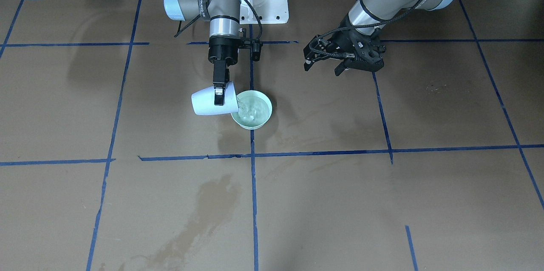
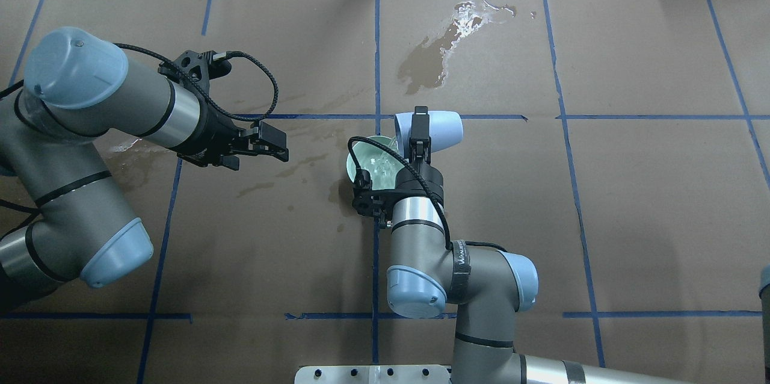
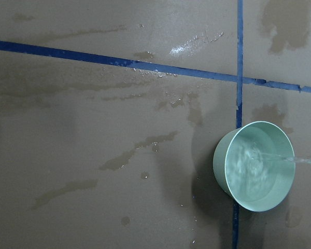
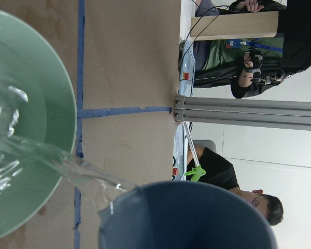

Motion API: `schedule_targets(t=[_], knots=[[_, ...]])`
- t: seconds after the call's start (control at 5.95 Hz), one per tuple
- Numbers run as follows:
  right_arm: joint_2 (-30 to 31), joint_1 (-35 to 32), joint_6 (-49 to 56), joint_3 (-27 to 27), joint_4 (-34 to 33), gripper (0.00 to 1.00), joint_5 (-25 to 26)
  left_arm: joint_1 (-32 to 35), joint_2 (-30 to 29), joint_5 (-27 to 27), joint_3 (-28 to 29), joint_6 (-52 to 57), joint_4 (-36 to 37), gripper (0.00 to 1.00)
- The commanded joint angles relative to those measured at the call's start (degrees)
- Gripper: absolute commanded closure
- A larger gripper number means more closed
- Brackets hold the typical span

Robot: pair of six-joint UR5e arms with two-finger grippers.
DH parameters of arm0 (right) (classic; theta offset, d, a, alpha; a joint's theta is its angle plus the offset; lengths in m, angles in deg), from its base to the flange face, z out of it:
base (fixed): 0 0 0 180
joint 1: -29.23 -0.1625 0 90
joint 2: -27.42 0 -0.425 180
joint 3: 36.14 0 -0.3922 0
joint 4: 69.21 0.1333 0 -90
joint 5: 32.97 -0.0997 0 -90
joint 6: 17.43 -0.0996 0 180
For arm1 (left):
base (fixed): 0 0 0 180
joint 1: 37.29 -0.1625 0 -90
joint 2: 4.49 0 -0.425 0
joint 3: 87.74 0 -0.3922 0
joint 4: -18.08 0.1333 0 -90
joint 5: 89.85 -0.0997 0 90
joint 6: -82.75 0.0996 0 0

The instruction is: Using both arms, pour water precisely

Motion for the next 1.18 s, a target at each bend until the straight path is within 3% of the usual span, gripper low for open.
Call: schedule_targets(t=[0.0, 0.67, 0.84, 1.01], knots=[[-0.33, 0.44, 4.63, -0.02, -1.20, 0.89, 1.68, 0.00, 0.03, 0.00, 0.07, 0.00, 0.00, 0.00], [-0.24, 0.62, 18.58, 0.24, -1.20, 0.89, 3.18, 0.00, 0.03, 0.09, 0.07, 0.00, 0.00, 0.00], [-0.33, 0.71, 18.01, 0.24, -0.94, 0.89, 3.27, 0.00, 0.03, 0.09, 0.07, 0.00, 0.00, 0.00], [-0.07, 1.06, 10.00, 0.59, -0.33, 0.89, 3.71, 0.00, 0.03, 0.09, -0.02, 0.00, 0.00, 0.00]])
